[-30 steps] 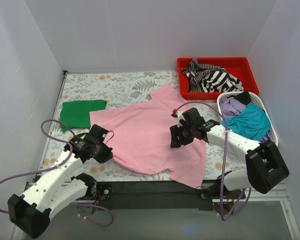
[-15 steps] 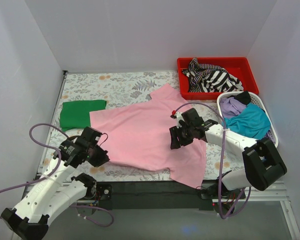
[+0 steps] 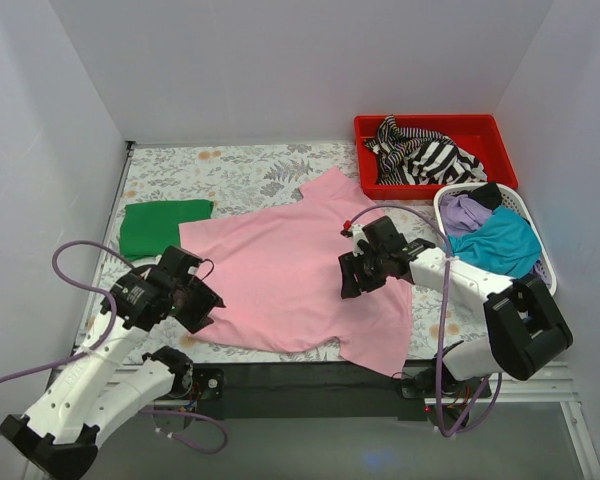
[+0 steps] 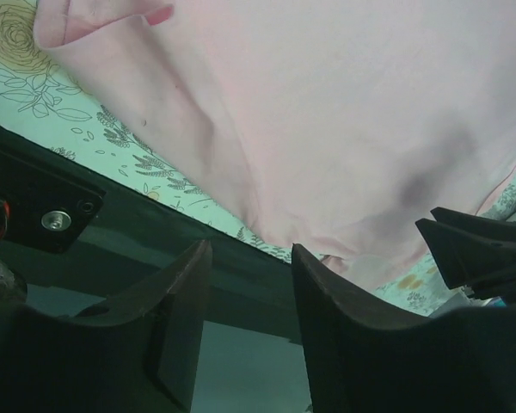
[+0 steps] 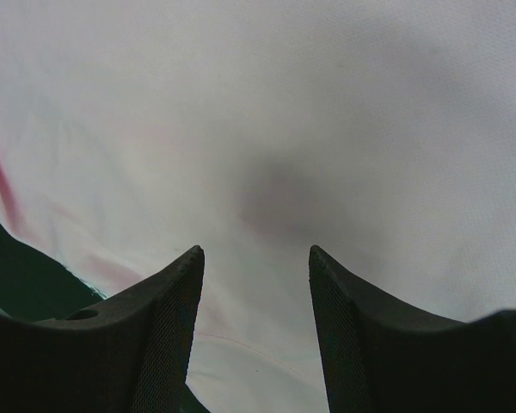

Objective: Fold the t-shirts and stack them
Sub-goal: Flatten the tshirt out

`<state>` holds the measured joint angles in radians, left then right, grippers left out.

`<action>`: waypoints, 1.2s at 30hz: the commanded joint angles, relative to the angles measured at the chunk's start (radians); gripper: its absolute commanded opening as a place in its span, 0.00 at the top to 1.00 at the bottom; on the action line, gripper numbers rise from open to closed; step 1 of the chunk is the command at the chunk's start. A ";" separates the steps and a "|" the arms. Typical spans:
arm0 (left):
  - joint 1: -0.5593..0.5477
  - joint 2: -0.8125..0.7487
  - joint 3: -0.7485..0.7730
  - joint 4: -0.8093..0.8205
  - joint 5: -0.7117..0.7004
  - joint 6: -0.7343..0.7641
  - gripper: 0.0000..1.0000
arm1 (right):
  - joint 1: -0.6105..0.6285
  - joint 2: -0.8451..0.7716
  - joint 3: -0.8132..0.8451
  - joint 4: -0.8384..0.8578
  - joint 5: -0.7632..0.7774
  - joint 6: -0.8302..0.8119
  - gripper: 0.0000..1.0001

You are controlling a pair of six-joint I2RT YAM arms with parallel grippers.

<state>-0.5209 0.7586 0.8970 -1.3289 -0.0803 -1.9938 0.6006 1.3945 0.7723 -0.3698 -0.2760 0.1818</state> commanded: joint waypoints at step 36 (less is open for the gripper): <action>-0.005 0.447 -0.156 0.359 -0.153 0.178 0.55 | 0.248 0.155 0.251 0.034 -0.101 0.012 0.43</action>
<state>-0.5209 1.2072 0.7696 -0.9302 -0.2283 -1.8206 0.8497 1.5963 0.9764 -0.3378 -0.3969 0.1883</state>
